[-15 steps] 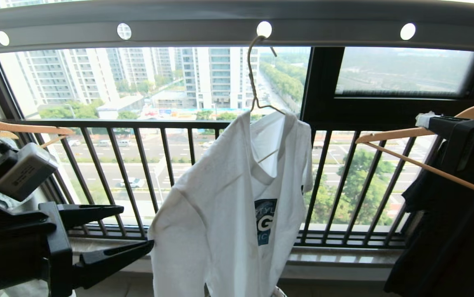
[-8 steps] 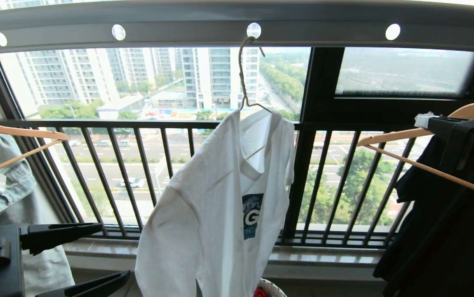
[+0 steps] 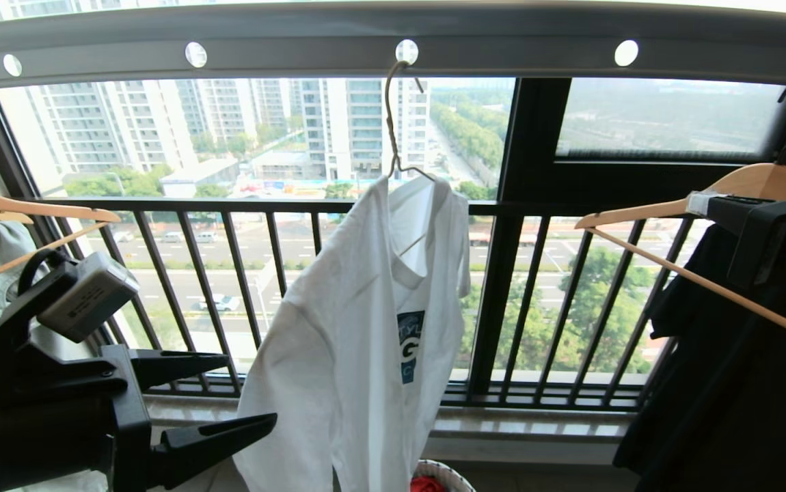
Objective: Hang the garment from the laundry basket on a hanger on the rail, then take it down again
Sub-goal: Take the clothes off the clothes rack
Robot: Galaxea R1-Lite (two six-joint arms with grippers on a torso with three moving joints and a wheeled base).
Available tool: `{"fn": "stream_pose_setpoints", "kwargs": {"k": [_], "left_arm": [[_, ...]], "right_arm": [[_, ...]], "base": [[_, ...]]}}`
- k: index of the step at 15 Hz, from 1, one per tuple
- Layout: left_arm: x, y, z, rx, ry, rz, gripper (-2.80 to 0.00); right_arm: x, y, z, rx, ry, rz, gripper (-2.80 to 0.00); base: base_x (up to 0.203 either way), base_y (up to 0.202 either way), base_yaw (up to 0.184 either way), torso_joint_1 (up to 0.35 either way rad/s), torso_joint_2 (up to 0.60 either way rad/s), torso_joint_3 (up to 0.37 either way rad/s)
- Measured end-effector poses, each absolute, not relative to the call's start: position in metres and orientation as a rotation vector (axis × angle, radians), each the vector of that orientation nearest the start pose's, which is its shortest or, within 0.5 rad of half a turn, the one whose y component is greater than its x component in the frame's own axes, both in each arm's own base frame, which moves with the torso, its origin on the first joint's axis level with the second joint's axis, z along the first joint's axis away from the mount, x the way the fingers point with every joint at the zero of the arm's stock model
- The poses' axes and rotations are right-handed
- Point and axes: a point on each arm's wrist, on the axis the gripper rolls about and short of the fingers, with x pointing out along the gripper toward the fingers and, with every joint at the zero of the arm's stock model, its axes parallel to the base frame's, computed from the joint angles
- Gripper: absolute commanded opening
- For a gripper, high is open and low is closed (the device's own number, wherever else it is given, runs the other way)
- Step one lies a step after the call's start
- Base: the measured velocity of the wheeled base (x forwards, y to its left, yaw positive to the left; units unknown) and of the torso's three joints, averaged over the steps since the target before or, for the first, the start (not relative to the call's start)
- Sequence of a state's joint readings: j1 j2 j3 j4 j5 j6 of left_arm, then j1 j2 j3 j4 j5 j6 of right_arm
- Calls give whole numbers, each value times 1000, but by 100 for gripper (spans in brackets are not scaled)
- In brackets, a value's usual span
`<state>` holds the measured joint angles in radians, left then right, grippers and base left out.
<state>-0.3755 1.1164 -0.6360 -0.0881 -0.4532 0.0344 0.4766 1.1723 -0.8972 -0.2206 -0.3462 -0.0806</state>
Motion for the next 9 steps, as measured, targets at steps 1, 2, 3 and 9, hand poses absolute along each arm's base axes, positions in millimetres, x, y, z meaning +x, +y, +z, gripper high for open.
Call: {"fn": "stream_pose_setpoints", "kwargs": {"k": [1, 2, 3, 9], "left_arm": [[141, -66, 217, 16, 387, -825, -280], [143, -67, 215, 15, 394, -825, -280], [145, -68, 214, 11, 404, -827, -280], [152, -78, 205, -5, 461, -868, -280]], "right_arm": [[158, 73, 296, -102, 45, 132, -280], [158, 73, 296, -103, 45, 132, -280], [158, 73, 296, -103, 45, 132, -280], [159, 73, 295, -104, 49, 133, -280]], "base": [[0, 0, 0, 0, 0, 0], [0, 0, 0, 0, 0, 0], [0, 0, 0, 0, 0, 0], [0, 0, 0, 0, 0, 0]]}}
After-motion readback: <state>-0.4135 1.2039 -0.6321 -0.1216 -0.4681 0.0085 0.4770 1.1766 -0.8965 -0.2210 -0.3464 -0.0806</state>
